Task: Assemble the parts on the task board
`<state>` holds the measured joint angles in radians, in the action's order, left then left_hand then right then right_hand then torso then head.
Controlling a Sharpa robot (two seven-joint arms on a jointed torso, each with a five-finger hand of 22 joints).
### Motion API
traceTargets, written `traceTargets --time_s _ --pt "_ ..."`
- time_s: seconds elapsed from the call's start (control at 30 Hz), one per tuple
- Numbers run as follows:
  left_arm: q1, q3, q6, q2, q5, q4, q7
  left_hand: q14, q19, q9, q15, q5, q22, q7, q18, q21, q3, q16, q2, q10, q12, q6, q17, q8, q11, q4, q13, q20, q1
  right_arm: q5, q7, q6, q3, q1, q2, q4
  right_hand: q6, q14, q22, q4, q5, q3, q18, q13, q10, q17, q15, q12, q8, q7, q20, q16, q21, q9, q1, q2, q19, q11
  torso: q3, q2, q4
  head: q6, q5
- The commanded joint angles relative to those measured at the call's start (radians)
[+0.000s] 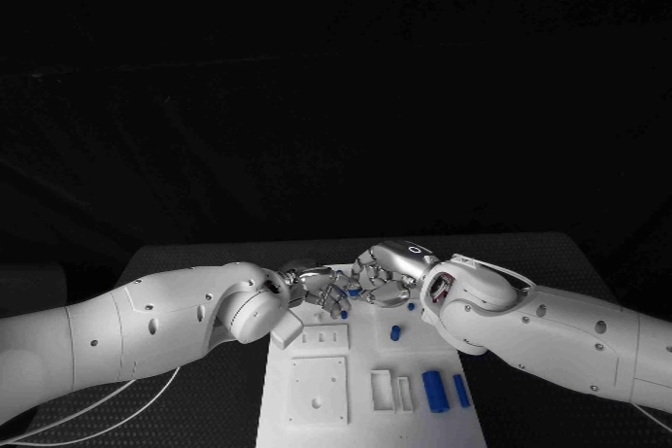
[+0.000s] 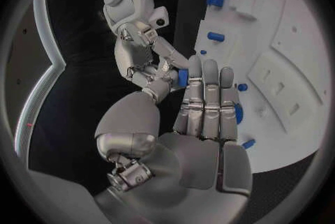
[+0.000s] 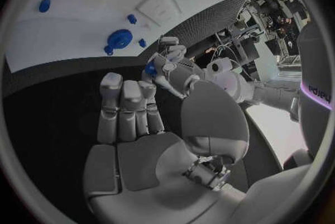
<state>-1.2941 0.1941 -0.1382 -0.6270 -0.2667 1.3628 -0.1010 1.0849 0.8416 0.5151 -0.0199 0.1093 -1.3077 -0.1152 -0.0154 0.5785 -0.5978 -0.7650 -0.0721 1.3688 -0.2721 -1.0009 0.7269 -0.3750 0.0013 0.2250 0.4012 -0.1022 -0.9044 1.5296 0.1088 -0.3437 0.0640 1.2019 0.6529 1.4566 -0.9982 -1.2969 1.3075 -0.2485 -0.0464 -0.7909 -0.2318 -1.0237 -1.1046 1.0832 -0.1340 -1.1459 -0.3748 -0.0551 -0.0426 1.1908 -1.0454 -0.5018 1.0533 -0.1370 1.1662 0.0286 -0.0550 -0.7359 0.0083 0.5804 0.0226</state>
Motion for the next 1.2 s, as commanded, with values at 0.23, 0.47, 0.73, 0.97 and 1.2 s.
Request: traceTargets --time_s 0.23,0.47,0.73,0.97,1.2 --pt "0.000 -0.001 -0.002 -0.002 -0.045 0.002 0.029 0.021 0.034 0.104 -0.029 0.097 -0.025 0.049 0.002 0.061 0.007 -0.093 -0.015 0.017 -0.097 -0.069 0.031 -0.040 -0.024 0.020 0.076 -0.042 0.027 -0.041 -0.004 0.015 0.000 -0.001 0.000 -0.013 0.043 0.017 0.006 0.026 -0.008 0.009 -0.030 0.010 0.022 -0.007 0.019 0.018 0.062 -0.052 0.001 -0.016 0.011 -0.003 -0.052 -0.084 -0.008 -0.023 0.0004 0.000 -0.0007 0.002 0.002" --pt "0.000 -0.001 -0.007 -0.005 -0.098 -0.003 0.027 0.022 0.041 0.244 -0.057 0.133 -0.023 0.068 0.003 0.139 0.000 -0.195 -0.021 -0.012 -0.225 -0.082 0.042 -0.061 -0.047 0.039 0.179 -0.070 0.075 -0.045 -0.007 -0.008 0.000 -0.001 0.010 -0.018 0.135 0.036 0.005 0.029 -0.012 0.098 -0.030 0.016 0.060 -0.010 0.057 0.026 0.116 -0.092 0.002 -0.029 0.028 0.022 -0.079 -0.113 -0.028 -0.061 -0.0005 0.001 -0.0010 0.002 0.002" --pt "0.000 -0.001 -0.021 -0.015 -0.252 -0.014 -0.021 0.027 0.048 0.382 -0.085 0.145 -0.023 0.086 0.002 0.220 -0.008 -0.293 -0.016 -0.032 -0.343 -0.105 0.036 -0.061 -0.071 0.037 0.252 -0.096 0.091 -0.106 -0.037 -0.036 -0.007 -0.001 0.056 -0.030 0.151 0.046 0.003 0.035 -0.046 0.114 -0.030 0.028 0.074 -0.015 0.065 0.031 0.124 -0.100 0.003 -0.036 0.042 0.029 -0.060 -0.117 -0.039 -0.070 -0.0023 0.002 -0.0015 0.005 0.008" --pt "0.000 -0.001 0.000 -0.013 -0.413 -0.025 -0.086 0.045 0.063 0.457 -0.104 0.152 -0.022 0.099 -0.003 0.267 -0.012 -0.348 -0.001 -0.019 -0.399 -0.127 0.027 -0.059 -0.087 0.032 0.270 -0.113 0.087 -0.232 -0.063 -0.042 -0.038 0.002 0.081 -0.074 0.150 0.048 0.003 0.040 -0.087 0.114 -0.030 0.034 0.075 -0.018 0.065 0.028 0.124 -0.100 0.005 -0.038 0.046 0.031 -0.044 -0.111 -0.041 -0.070 -0.0019 0.005 -0.0023 0.011 0.014" --pt "0.000 -0.001 0.026 -0.001 -0.610 -0.023 -0.200 0.070 0.082 0.496 -0.118 0.151 -0.021 0.111 -0.008 0.299 -0.015 -0.375 0.018 0.006 -0.423 -0.151 0.018 -0.056 -0.100 0.026 0.269 -0.126 0.075 -0.357 -0.098 -0.054 -0.048 0.038 0.081 -0.150 0.150 0.052 0.004 0.047 -0.126 0.113 -0.030 0.040 0.080 -0.021 0.066 0.029 0.124 -0.101 0.008 -0.042 0.051 0.033 -0.043 -0.102 -0.045 -0.071 -0.0033 0.009 -0.0045 0.023 0.027"
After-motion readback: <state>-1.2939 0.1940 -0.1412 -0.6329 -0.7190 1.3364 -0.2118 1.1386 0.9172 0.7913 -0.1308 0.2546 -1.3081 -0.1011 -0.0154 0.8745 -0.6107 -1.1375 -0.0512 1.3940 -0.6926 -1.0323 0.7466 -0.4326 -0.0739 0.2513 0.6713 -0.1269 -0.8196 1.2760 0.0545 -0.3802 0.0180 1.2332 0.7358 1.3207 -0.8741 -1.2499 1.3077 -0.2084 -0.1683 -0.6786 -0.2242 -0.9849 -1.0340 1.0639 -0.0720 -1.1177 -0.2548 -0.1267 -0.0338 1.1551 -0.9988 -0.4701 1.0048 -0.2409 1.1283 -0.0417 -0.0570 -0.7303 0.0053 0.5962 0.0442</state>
